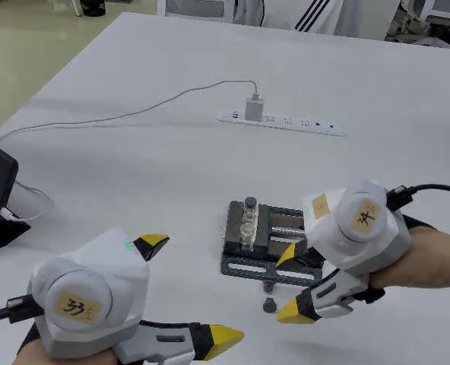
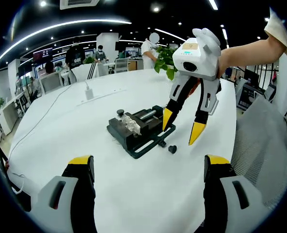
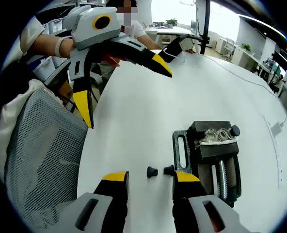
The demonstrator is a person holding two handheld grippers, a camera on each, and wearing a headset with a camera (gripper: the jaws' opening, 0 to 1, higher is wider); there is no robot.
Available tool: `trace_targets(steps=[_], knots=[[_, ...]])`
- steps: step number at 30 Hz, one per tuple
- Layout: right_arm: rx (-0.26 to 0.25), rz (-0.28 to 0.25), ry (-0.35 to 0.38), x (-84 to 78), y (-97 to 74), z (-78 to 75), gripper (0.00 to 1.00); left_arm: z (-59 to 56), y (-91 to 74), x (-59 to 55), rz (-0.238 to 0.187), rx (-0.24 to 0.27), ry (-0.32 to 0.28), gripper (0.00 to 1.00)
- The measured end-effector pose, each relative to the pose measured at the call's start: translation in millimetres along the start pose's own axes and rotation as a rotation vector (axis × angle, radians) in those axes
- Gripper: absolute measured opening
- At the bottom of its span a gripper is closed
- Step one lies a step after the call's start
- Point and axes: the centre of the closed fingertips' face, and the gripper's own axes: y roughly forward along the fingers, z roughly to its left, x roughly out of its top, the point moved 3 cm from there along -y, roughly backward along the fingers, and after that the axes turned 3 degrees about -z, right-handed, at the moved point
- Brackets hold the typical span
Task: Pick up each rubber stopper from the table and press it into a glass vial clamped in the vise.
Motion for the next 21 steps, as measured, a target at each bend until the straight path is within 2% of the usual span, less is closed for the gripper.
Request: trace_targets(steps=[7,13,21], knots=[[-0.020,-0.014,-0.005,-3.1,8.0,-1.4,0.12,-2.0,-2.7,-2.3,0.004,0.007,-0.009,0.93],[-0.010,0.001,-0.014,-4.2,14.7,-0.9,0.05,-2.4,-4.3,-5.6,0.008,0.011,-0.016,0.93],[0.000,0.019,-0.014,-8.0,17.7,-2.6,0.02,-2.7,-5.1,-9.2,0.012,0.013,-0.028,0.93]])
